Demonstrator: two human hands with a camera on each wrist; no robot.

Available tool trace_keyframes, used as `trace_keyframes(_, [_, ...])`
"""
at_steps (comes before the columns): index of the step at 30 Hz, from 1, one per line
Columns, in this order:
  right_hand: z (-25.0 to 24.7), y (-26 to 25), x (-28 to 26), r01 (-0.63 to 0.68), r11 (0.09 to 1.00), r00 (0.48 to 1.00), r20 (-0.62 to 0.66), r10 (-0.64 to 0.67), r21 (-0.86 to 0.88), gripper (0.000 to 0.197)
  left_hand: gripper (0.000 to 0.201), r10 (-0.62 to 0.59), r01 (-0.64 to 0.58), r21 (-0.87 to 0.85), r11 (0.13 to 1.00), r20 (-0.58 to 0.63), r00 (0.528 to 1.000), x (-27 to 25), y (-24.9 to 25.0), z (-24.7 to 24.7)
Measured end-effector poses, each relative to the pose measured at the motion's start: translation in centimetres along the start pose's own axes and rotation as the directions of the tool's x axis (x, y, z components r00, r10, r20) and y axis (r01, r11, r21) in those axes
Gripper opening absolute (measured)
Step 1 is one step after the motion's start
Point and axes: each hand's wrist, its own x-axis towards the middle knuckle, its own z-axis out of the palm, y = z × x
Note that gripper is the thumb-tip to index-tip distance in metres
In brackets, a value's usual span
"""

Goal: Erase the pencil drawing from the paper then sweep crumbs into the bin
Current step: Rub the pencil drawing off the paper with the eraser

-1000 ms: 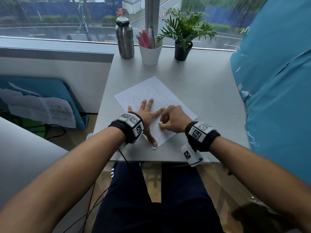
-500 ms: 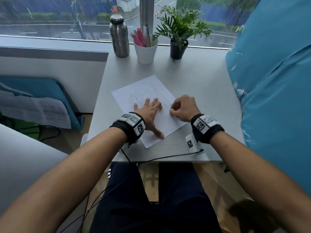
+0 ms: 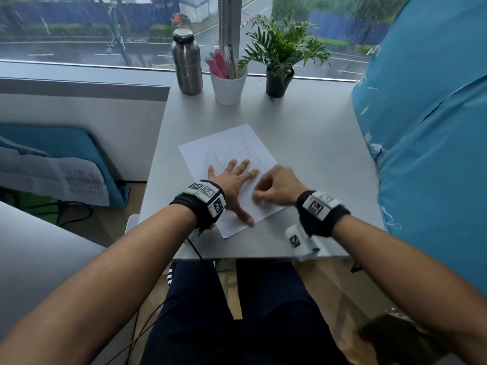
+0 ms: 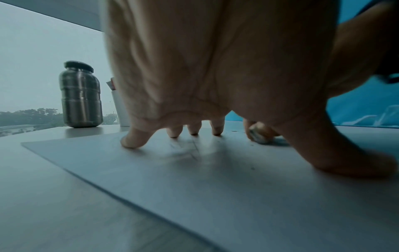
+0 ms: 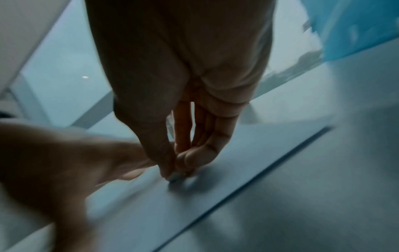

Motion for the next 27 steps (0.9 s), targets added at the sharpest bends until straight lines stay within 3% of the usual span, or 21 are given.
trace_keyframes(2, [-2.1, 1.6, 1.4, -0.094, 0.993, 0.987, -0.122, 0.102, 0.065, 0.010, 0.143, -0.001, 0.001, -0.012, 1.000, 0.001, 1.000, -0.2, 0.0, -0.1])
trace_keyframes(4, [-2.3, 1.9, 1.7, -0.100, 0.994, 0.976, -0.191, 0.108, 0.054, 0.009, 0.143, -0.006, 0.006, -0.015, 1.000, 0.007, 1.000, -0.2, 0.1, -0.1])
trace_keyframes(7, [0.9, -0.7, -0.3, 0.050, 0.999, 0.998, -0.039, -0.050, -0.008, 0.010, 0.146, -0.013, 0.013, 0.008, 1.000, 0.007, 1.000, 0.1, 0.1, -0.1])
trace_keyframes(9, [1.4, -1.0, -0.9, 0.075, 0.997, 0.997, 0.030, -0.076, 0.007, 0.011, 0.146, -0.011, 0.011, 0.007, 1.000, 0.011, 1.000, 0.2, 0.1, 0.0])
trace_keyframes(14, [-2.5, 2.0, 1.8, -0.085, 0.993, 0.974, -0.202, 0.101, 0.086, 0.013, 0.143, -0.009, 0.009, -0.013, 1.000, 0.013, 1.000, -0.1, 0.0, -0.1])
trace_keyframes(19, [1.1, -0.4, -0.8, 0.076, 0.996, 0.997, 0.001, -0.076, 0.036, 0.012, 0.146, -0.006, 0.005, 0.027, 1.000, 0.037, 0.999, 0.2, -0.1, -0.2])
trace_keyframes(24, [-2.8, 2.6, 2.0, -0.118, 0.985, 0.968, -0.208, 0.142, 0.125, 0.012, 0.143, -0.028, 0.026, 0.037, 0.999, 0.062, 0.998, -0.1, 0.4, -0.7])
trace_keyframes(27, [0.0, 0.7, 0.3, 0.001, 0.998, 0.997, -0.074, 0.003, 0.062, 0.013, 0.147, -0.042, 0.037, 0.064, 0.997, 0.079, 0.996, 0.3, 0.5, -0.8])
